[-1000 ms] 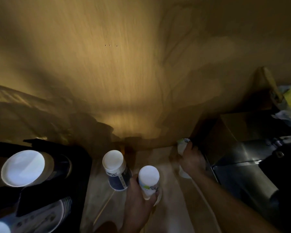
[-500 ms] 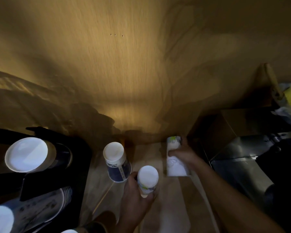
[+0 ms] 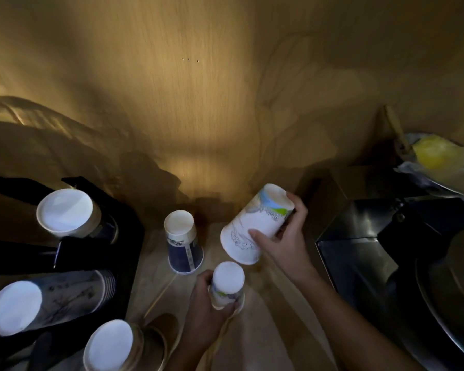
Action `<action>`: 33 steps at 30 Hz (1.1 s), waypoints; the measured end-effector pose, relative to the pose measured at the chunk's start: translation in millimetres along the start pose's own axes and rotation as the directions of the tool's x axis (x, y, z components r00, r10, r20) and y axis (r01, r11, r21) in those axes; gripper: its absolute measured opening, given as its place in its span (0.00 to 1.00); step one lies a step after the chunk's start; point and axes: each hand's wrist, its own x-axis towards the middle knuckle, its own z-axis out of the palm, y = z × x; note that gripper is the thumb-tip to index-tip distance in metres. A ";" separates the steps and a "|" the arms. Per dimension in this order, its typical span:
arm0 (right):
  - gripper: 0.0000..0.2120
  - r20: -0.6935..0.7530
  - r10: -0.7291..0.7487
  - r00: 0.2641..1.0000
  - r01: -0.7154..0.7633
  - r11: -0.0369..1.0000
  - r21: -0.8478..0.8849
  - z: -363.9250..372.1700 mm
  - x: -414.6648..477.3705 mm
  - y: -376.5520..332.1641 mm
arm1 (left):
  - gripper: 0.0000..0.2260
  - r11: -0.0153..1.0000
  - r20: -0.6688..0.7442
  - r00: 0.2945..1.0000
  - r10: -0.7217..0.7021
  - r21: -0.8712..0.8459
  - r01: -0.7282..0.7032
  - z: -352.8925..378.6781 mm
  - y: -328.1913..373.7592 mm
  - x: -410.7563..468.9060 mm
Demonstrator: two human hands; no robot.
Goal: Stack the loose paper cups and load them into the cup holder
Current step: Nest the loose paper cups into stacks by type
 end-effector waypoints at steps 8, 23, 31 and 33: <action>0.39 0.212 -0.022 0.977 0.065 0.978 -0.200 2.8 -60.9 12.5 | 0.27 0.997 0.066 0.997 -0.039 -0.063 0.043 0.4 -7.5 -19.4; 0.29 0.400 0.151 0.904 0.129 0.796 -0.591 5.1 -118.8 52.1 | 0.16 0.974 -0.089 0.996 0.006 -0.224 -0.026 -3.5 11.0 -45.0; 0.27 0.339 0.145 0.930 0.161 0.666 -0.728 12.3 -104.1 59.1 | 0.08 0.935 0.035 0.976 0.215 0.282 -0.216 -1.5 17.3 -27.8; 0.28 0.320 0.155 0.935 0.164 0.611 -0.774 15.0 -89.8 57.2 | 0.12 0.884 0.062 0.970 0.237 0.401 -0.242 1.3 20.4 -14.0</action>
